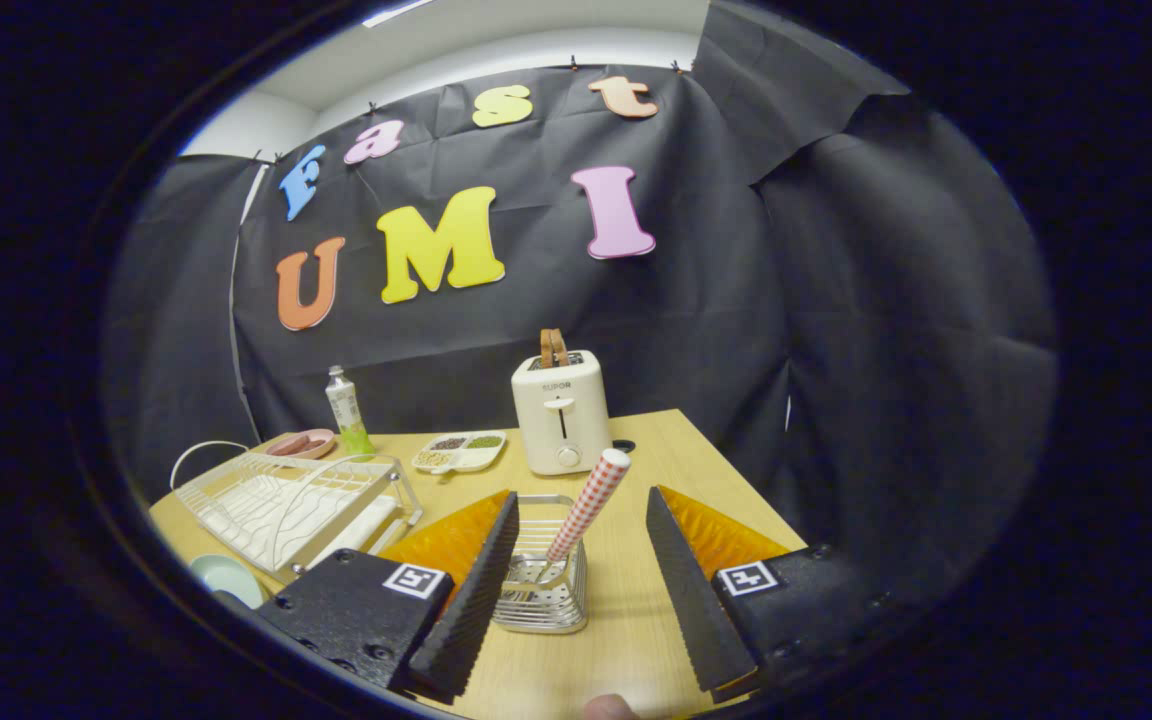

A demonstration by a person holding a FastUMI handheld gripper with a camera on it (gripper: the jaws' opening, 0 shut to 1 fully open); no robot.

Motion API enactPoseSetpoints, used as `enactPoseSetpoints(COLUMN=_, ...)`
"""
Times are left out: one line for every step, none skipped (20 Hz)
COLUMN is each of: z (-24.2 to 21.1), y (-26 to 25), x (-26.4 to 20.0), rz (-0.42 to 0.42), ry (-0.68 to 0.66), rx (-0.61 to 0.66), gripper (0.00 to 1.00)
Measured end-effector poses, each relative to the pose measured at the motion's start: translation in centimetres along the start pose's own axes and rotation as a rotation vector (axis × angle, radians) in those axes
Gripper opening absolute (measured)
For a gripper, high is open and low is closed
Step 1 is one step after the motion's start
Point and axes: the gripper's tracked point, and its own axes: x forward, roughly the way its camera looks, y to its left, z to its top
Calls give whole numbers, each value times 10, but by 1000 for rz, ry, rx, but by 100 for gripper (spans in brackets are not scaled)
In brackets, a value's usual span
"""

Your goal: Take the plate from the dish rack, then take the spoon from the basket and place it into the plate.

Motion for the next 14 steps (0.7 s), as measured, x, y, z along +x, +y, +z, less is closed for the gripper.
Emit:
enactPoseSetpoints(z=0, y=-2, x=5, rz=4, ry=3, rx=13, gripper=81)
enactPoseSetpoints(z=0, y=-4, x=9, rz=8, ry=7, rx=24, gripper=74)
enactPoseSetpoints(z=1, y=-4, x=11, rz=16, ry=11, rx=39, gripper=68)
enactPoseSetpoints(z=-1, y=-3, x=13, rz=25, ry=18, rx=54, gripper=61)
enactPoseSetpoints(z=-1, y=-1, x=14, rz=37, ry=26, rx=67, gripper=53)
enactPoseSetpoints(z=-3, y=1, x=18, rz=41, ry=34, rx=68, gripper=45)
enactPoseSetpoints(z=-3, y=3, x=20, rz=47, ry=40, rx=67, gripper=41)
enactPoseSetpoints(z=-3, y=5, x=19, rz=48, ry=43, rx=71, gripper=35)
enactPoseSetpoints(z=-1, y=7, x=16, rz=58, ry=46, rx=75, gripper=28)
enactPoseSetpoints(z=0, y=12, x=15, rz=74, ry=51, rx=87, gripper=24)
enactPoseSetpoints(z=2, y=17, x=10, rz=91, ry=58, rx=110, gripper=22)
enactPoseSetpoints(z=2, y=23, x=11, rz=104, ry=66, rx=137, gripper=16)
enactPoseSetpoints(z=3, y=25, x=11, rz=101, ry=73, rx=147, gripper=13)
enactPoseSetpoints(z=2, y=27, x=10, rz=98, ry=75, rx=143, gripper=9)
